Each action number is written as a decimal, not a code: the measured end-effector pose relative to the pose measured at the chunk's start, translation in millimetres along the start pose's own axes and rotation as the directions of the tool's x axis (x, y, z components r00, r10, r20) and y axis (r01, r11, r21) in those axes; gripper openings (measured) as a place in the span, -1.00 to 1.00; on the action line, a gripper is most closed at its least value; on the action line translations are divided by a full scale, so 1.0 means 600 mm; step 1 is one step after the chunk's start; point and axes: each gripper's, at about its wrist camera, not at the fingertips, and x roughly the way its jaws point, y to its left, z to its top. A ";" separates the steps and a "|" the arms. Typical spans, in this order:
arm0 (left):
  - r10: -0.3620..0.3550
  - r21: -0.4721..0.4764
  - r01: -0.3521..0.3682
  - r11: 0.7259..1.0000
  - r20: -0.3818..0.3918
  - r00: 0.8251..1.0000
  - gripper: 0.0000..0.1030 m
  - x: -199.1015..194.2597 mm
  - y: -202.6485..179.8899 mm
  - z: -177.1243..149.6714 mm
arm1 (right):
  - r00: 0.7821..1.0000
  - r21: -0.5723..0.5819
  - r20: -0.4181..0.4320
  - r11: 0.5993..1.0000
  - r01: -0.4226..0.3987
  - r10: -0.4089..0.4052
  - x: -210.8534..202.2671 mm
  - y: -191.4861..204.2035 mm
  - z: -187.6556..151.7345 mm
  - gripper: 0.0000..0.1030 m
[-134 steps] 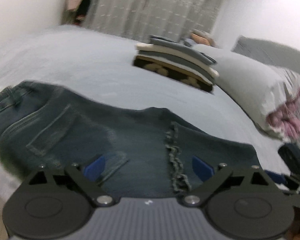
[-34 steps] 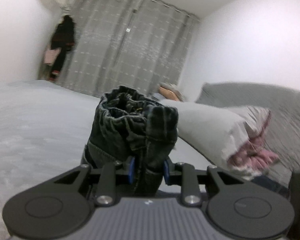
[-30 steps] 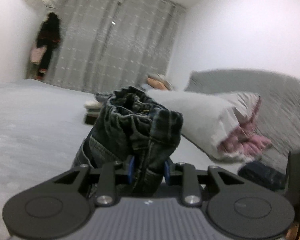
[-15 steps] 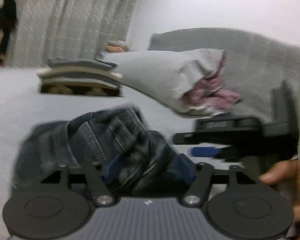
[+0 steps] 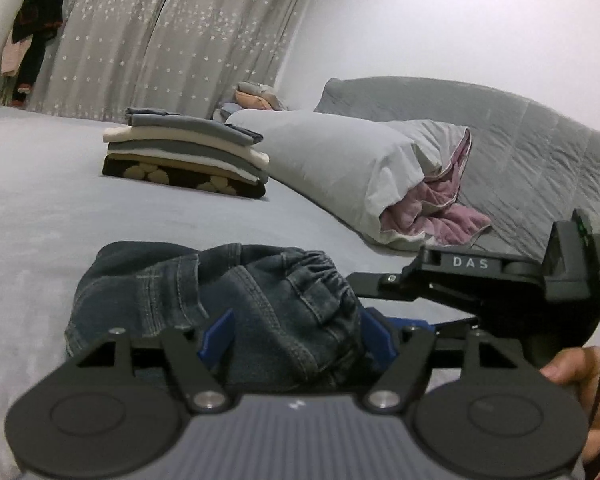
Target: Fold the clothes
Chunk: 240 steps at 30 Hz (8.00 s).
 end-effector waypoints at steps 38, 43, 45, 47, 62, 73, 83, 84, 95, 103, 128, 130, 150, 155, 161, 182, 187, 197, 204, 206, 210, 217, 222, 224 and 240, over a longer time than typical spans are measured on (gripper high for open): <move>0.199 -0.173 -0.193 0.966 0.016 0.980 0.42 -0.026 0.112 0.014 | 0.999 -0.363 -0.020 0.931 0.034 -0.044 0.044 0.088 -0.034 -0.56; 0.199 -0.161 -0.191 0.968 0.037 0.979 0.42 -0.028 0.111 0.028 | 0.997 -0.402 0.060 0.915 -0.012 0.039 -0.005 0.121 -0.001 -0.63; 0.191 -0.151 -0.182 0.972 0.044 0.981 0.42 -0.025 0.107 0.032 | 0.993 -0.402 0.097 0.915 -0.023 0.068 -0.028 0.122 0.017 -0.63; 0.175 -0.142 -0.167 0.976 0.045 0.984 0.42 -0.019 0.103 0.033 | 0.992 -0.394 0.118 0.919 -0.003 0.054 -0.042 0.109 0.032 -0.63; 0.033 0.036 -0.033 0.999 0.016 0.999 0.42 0.033 0.043 0.007 | 0.997 -0.282 -0.002 0.956 0.075 -0.079 0.001 -0.029 -0.003 -0.42; -0.039 0.088 0.039 0.995 -0.008 0.999 0.42 0.048 0.028 -0.029 | 0.991 -0.495 0.121 0.863 0.104 -0.050 -0.008 0.050 0.030 -0.18; -0.072 0.090 0.071 0.993 0.008 0.997 0.42 0.041 0.025 -0.079 | 0.999 -0.666 0.027 0.745 0.044 -0.034 0.075 0.032 -0.005 -0.45; -0.075 0.105 0.074 0.992 0.008 0.997 0.42 0.040 0.024 -0.082 | 0.999 -0.671 0.029 0.740 0.042 -0.030 0.075 0.023 -0.012 -0.45; -0.100 -0.086 0.098 0.991 -0.017 0.995 0.42 0.017 0.098 0.013 | 0.999 -0.636 0.047 0.772 0.008 0.028 0.064 0.009 -0.015 -0.45; -0.025 -0.015 0.025 1.000 0.000 1.000 0.42 0.053 0.121 0.060 | 0.996 -0.627 0.076 0.779 0.012 0.045 0.044 0.041 -0.005 -0.15; 0.048 0.225 -0.016 0.974 -0.136 0.990 0.47 0.170 0.094 0.014 | 0.987 -0.756 0.137 0.635 0.161 -0.087 0.114 0.027 -0.002 0.04; 0.090 0.254 -0.049 0.966 -0.151 0.984 0.49 0.168 0.080 0.023 | 0.986 -0.763 0.135 0.625 0.165 -0.096 0.112 0.034 0.001 0.04; 0.293 0.258 -0.218 0.941 -0.300 0.908 0.96 0.116 0.019 0.075 | 0.956 -0.723 0.005 0.659 0.206 -0.293 0.041 0.088 0.045 0.33; 0.287 0.209 -0.222 0.952 -0.366 0.886 0.98 0.102 0.019 0.079 | 0.949 -0.651 -0.100 0.741 0.164 -0.298 0.019 0.092 0.065 0.43; 0.319 0.237 -0.234 0.943 -0.436 0.842 0.99 0.089 0.004 0.077 | 0.928 -0.569 -0.207 0.810 0.143 -0.309 -0.004 0.086 0.086 0.45; 0.274 0.289 -0.135 0.948 -0.523 0.807 0.99 0.001 -0.080 0.023 | 0.889 -0.630 -0.260 0.764 0.140 -0.378 -0.120 0.109 0.022 0.48; 0.270 0.273 -0.141 0.952 -0.525 0.807 0.99 -0.005 -0.083 0.014 | 0.902 -0.597 -0.259 0.792 0.131 -0.345 -0.134 0.111 0.011 0.49; 0.271 0.275 -0.143 0.951 -0.513 0.815 0.99 -0.003 -0.069 0.021 | 0.900 -0.601 -0.262 0.789 0.130 -0.348 -0.130 0.111 0.009 0.51; 0.258 0.237 -0.157 0.959 -0.493 0.831 0.99 0.008 -0.024 0.052 | 0.901 -0.591 -0.271 0.798 0.122 -0.339 -0.104 0.102 0.027 0.52; 0.253 0.218 -0.165 0.962 -0.483 0.839 0.99 0.014 -0.006 0.068 | 0.901 -0.583 -0.272 0.803 0.125 -0.338 -0.093 0.097 0.037 0.53; 0.235 0.162 -0.178 0.971 -0.480 0.845 0.99 0.032 0.033 0.093 | 0.901 -0.560 -0.275 0.818 0.133 -0.335 -0.061 0.083 0.062 0.53; 0.174 0.083 -0.153 0.985 -0.515 0.839 0.99 0.077 0.105 0.111 | 0.903 -0.455 -0.340 0.886 0.086 -0.263 -0.016 0.041 0.100 0.53; 0.056 -0.083 -0.120 0.989 -0.542 0.838 0.99 0.108 0.171 0.110 | 0.907 -0.317 -0.392 0.948 0.026 -0.156 -0.004 -0.001 0.124 0.59; -0.010 -0.169 -0.094 0.981 -0.531 0.847 0.98 0.117 0.195 0.107 | 0.913 -0.245 -0.392 0.969 0.017 -0.115 -0.002 -0.023 0.135 0.59; -0.152 -0.368 -0.037 0.929 -0.472 0.868 0.53 0.163 0.223 0.047 | 0.927 0.254 -0.339 0.965 -0.071 0.158 0.039 -0.185 0.112 0.68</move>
